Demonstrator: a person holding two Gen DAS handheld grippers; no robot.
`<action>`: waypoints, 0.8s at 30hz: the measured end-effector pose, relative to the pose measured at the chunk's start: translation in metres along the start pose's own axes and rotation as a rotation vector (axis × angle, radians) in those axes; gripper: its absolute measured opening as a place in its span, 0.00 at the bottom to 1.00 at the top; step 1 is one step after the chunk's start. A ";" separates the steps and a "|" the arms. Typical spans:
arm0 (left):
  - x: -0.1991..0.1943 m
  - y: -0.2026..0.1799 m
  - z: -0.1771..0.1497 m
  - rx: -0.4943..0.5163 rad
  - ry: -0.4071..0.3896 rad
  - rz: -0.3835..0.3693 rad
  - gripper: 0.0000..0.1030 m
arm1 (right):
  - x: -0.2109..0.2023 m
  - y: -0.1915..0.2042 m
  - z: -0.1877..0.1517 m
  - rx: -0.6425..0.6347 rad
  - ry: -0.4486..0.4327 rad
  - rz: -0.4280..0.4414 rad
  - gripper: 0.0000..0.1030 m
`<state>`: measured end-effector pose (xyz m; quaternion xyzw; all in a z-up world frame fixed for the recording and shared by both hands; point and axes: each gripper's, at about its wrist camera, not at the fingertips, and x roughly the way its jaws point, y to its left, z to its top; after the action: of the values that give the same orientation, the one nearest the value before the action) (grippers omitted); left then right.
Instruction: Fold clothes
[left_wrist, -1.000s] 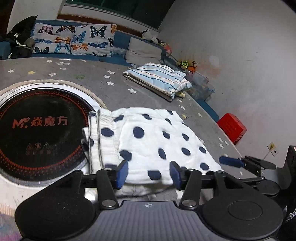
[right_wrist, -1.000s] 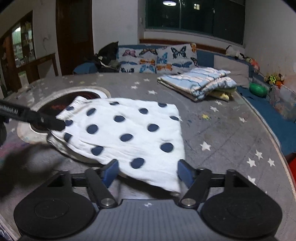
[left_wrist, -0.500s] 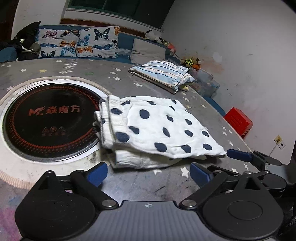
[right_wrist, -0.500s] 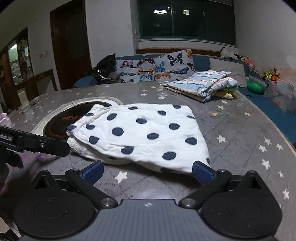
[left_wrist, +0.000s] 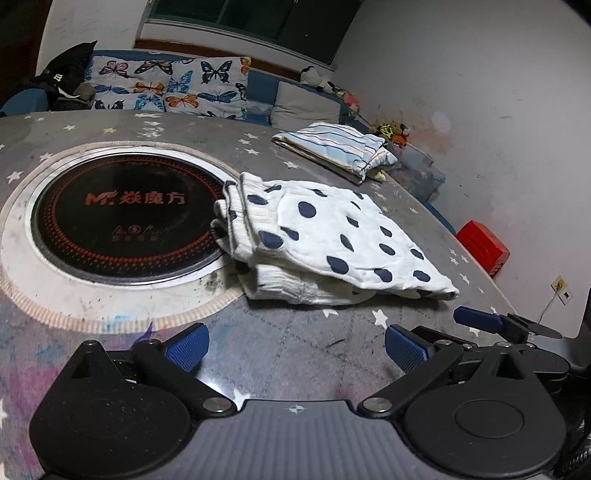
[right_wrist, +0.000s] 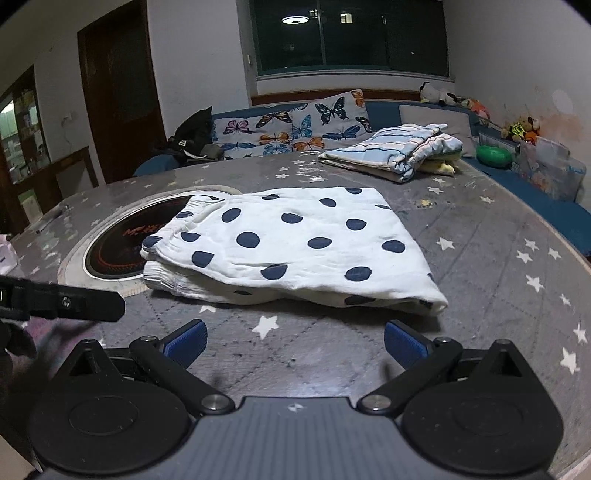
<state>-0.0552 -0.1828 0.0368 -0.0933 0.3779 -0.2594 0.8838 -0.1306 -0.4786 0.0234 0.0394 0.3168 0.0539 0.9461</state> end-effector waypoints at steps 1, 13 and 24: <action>0.000 0.000 -0.001 0.003 0.002 0.005 1.00 | 0.000 0.001 -0.001 0.005 0.001 -0.003 1.00; -0.010 -0.002 -0.011 0.035 -0.010 0.036 1.00 | 0.000 0.009 -0.009 0.059 0.008 -0.038 1.00; -0.018 -0.013 -0.021 0.078 -0.018 0.015 1.00 | -0.006 0.013 -0.015 0.074 0.000 -0.035 1.00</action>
<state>-0.0854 -0.1834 0.0382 -0.0582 0.3604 -0.2666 0.8920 -0.1451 -0.4656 0.0167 0.0688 0.3190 0.0256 0.9449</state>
